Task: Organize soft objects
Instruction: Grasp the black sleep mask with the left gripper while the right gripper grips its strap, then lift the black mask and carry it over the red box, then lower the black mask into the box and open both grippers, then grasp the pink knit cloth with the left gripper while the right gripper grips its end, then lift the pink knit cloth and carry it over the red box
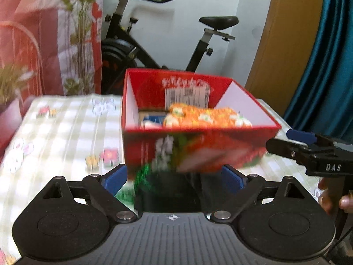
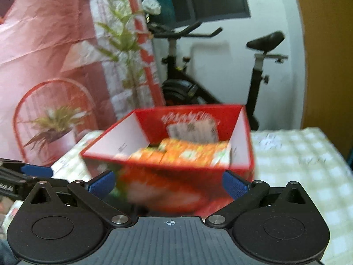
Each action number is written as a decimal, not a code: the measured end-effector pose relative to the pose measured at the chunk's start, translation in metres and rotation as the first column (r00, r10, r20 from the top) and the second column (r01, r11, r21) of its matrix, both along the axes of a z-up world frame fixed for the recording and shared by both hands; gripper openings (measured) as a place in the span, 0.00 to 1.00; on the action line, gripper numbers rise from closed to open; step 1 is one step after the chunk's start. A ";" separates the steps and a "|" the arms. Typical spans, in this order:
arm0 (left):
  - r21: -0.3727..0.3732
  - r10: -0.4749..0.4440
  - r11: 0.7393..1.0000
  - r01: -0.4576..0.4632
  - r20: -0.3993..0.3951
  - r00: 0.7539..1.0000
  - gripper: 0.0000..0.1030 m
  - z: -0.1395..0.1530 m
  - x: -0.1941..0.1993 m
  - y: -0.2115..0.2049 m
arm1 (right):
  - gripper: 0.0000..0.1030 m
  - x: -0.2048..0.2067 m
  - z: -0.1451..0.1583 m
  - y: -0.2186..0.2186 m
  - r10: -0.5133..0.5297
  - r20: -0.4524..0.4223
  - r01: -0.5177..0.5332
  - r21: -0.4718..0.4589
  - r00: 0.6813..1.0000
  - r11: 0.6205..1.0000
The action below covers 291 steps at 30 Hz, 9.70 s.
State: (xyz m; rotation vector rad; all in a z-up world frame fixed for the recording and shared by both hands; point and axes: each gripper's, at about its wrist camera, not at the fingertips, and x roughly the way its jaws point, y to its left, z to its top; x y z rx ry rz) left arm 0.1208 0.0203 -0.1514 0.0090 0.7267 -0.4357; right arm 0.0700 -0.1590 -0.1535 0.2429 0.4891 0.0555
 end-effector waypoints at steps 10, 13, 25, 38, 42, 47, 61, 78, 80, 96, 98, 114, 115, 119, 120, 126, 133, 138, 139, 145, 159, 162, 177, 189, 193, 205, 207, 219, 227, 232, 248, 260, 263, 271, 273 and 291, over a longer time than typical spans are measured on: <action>-0.046 0.058 0.997 -0.065 -0.138 0.989 0.88 -0.056 -0.020 0.014 | 0.99 -0.033 -0.054 0.023 0.052 -0.121 -0.054 -0.010 0.991 0.999; -0.043 0.071 0.996 -0.078 -0.160 0.985 0.87 -0.069 -0.024 0.014 | 0.98 -0.036 -0.065 0.027 0.058 -0.142 -0.060 -0.008 0.988 0.998; -0.038 0.039 0.998 -0.047 -0.190 0.981 0.74 -0.093 -0.034 0.009 | 0.83 -0.030 -0.086 0.033 0.110 -0.208 -0.116 -0.017 0.972 0.993; -0.051 0.003 0.999 -0.013 -0.206 0.979 0.55 -0.105 -0.033 0.005 | 0.59 -0.031 -0.091 0.038 0.155 -0.192 -0.166 -0.044 0.969 0.985; -0.059 -0.010 0.998 -0.002 -0.201 0.979 0.48 -0.104 -0.034 0.005 | 0.40 -0.032 -0.090 0.042 0.199 -0.184 -0.211 -0.048 0.963 0.976; -0.069 -0.026 0.998 0.014 -0.185 0.982 0.29 -0.102 -0.037 0.005 | 0.28 -0.033 -0.088 0.045 0.233 -0.178 -0.244 -0.043 0.956 0.969; -0.127 -0.059 0.990 0.052 -0.052 0.997 0.18 -0.065 -0.057 0.012 | 0.15 -0.049 -0.057 0.034 0.241 -0.008 -0.241 0.013 0.971 0.971; -0.163 -0.058 0.983 0.078 0.124 0.991 0.18 -0.002 -0.054 0.008 | 0.15 -0.046 -0.004 0.024 0.223 0.170 -0.223 -0.021 0.960 0.975; -0.164 -0.055 0.983 0.080 0.148 0.987 0.18 0.007 -0.046 0.005 | 0.15 -0.038 0.006 0.019 0.217 0.187 -0.215 -0.030 0.958 0.976; -0.148 -0.029 0.988 0.051 0.147 0.989 0.18 0.047 0.074 -0.030 | 0.15 0.087 0.051 -0.025 0.174 0.151 -0.157 -0.115 0.973 0.981; -0.167 -0.027 0.985 0.046 0.110 0.994 0.18 0.048 0.092 -0.032 | 0.15 0.103 0.050 -0.030 0.161 0.134 -0.145 -0.123 0.978 0.982; -0.071 -0.002 0.997 0.001 -0.018 1.000 0.18 0.017 0.182 -0.062 | 0.15 0.211 0.010 -0.051 0.081 -0.137 -0.091 -0.067 0.987 0.994; -0.072 -0.001 0.997 0.000 -0.023 1.000 0.18 0.015 0.185 -0.061 | 0.15 0.214 0.008 -0.050 0.077 -0.144 -0.088 -0.075 0.987 0.993; -0.061 0.005 0.998 -0.006 -0.022 1.000 0.19 0.011 0.193 -0.061 | 0.16 0.224 0.004 -0.046 0.074 -0.173 -0.091 -0.093 0.982 0.992; -0.051 0.004 0.999 -0.005 -0.019 1.000 0.20 0.010 0.193 -0.062 | 0.18 0.225 0.003 -0.044 0.069 -0.182 -0.087 -0.095 0.981 0.992; 0.010 0.041 0.999 -0.041 0.012 0.999 0.54 0.008 0.192 -0.060 | 0.29 0.222 -0.002 -0.046 0.025 -0.199 -0.047 -0.109 0.980 0.993; 0.023 0.052 0.998 -0.053 0.025 0.998 0.55 0.019 0.179 -0.049 | 0.34 0.206 0.007 -0.051 0.010 -0.158 -0.025 -0.093 0.987 0.995; 0.011 0.062 0.998 -0.062 0.033 0.998 0.56 0.028 0.156 -0.038 | 0.34 0.184 0.018 -0.048 0.027 -0.127 -0.041 -0.111 0.992 0.993; 0.009 0.060 0.998 -0.060 0.034 0.998 0.56 0.030 0.150 -0.037 | 0.34 0.177 0.020 -0.046 0.031 -0.120 -0.044 -0.111 0.992 0.993; 0.009 0.045 0.999 -0.045 0.058 0.997 0.56 0.040 0.098 -0.024 | 0.34 0.134 0.029 -0.042 0.052 -0.076 -0.057 -0.077 0.996 0.995; 0.037 -0.017 0.999 0.022 -0.132 0.991 0.56 -0.010 -0.034 0.024 | 0.34 0.007 0.009 -0.014 0.188 -0.141 -0.192 -0.016 0.972 0.981; 0.035 -0.026 0.999 0.034 -0.193 0.981 0.56 -0.029 -0.048 0.028 | 0.35 -0.015 -0.010 -0.007 0.206 -0.215 -0.212 -0.005 0.955 0.977; -0.002 0.020 1.000 -0.022 -0.313 0.949 0.62 -0.071 -0.059 0.039 | 0.43 -0.080 -0.062 -0.012 0.230 -0.444 -0.234 0.045 0.866 0.971; -0.011 0.004 1.000 -0.008 -0.340 0.940 0.44 -0.090 -0.057 0.033 | 0.14 -0.050 -0.084 -0.016 0.281 -0.472 -0.216 0.188 0.836 0.958; 0.001 -0.005 1.000 0.006 -0.343 0.939 0.44 -0.090 -0.046 0.025 | 0.11 -0.034 -0.088 -0.011 0.278 -0.458 -0.206 0.202 0.844 0.958; 0.019 0.017 1.000 -0.011 -0.316 0.949 0.44 -0.091 -0.010 0.006 | 0.07 -0.015 -0.095 -0.006 0.235 -0.404 -0.164 0.202 0.884 0.966; 0.015 0.029 1.000 -0.025 -0.310 0.950 0.44 -0.092 -0.008 0.005 | 0.07 -0.019 -0.094 -0.003 0.224 -0.393 -0.168 0.172 0.892 0.971; -0.039 0.085 0.995 -0.097 -0.232 0.969 0.40 -0.099 -0.024 0.015 | 0.17 -0.050 -0.096 -0.007 0.086 -0.307 -0.069 0.065 0.948 0.996; -0.033 0.102 0.993 -0.112 -0.212 0.972 0.43 -0.094 -0.033 0.022 | 0.20 -0.049 -0.095 0.001 0.081 -0.286 -0.080 0.017 0.955 0.997; -0.032 0.097 0.994 -0.102 -0.132 0.987 0.59 -0.075 -0.048 0.020 | 0.20 -0.049 -0.096 -0.001 0.082 -0.289 -0.078 0.025 0.954 0.997; -0.060 0.106 0.991 -0.121 -0.213 0.971 0.76 -0.080 -0.053 0.031 | 0.21 -0.052 -0.095 -0.001 0.077 -0.276 -0.074 0.023 0.958 0.997; -0.080 0.120 0.986 -0.147 -0.272 0.955 0.87 -0.086 -0.054 0.041 | 0.19 -0.052 -0.098 -0.005 0.077 -0.283 -0.064 0.054 0.956 0.996; -0.019 0.101 0.994 -0.111 -0.285 0.953 0.88 -0.092 -0.052 0.029 | 0.19 -0.053 -0.099 -0.004 0.076 -0.282 -0.064 0.053 0.956 0.997; -0.061 0.068 0.994 -0.087 -0.262 0.963 0.31 -0.094 -0.050 0.030 | 0.14 -0.053 -0.098 -0.003 0.090 -0.271 -0.076 0.064 0.958 0.995; -0.083 0.063 0.993 -0.085 -0.239 0.969 0.22 -0.091 -0.053 0.032 | 0.10 -0.055 -0.095 -0.003 0.104 -0.253 -0.089 0.071 0.962 0.993; -0.268 0.115 0.959 -0.086 0.095 0.989 0.13 0.014 -0.051 0.042 | 0.06 -0.060 -0.008 -0.030 0.104 0.048 -0.110 0.145 0.993 0.983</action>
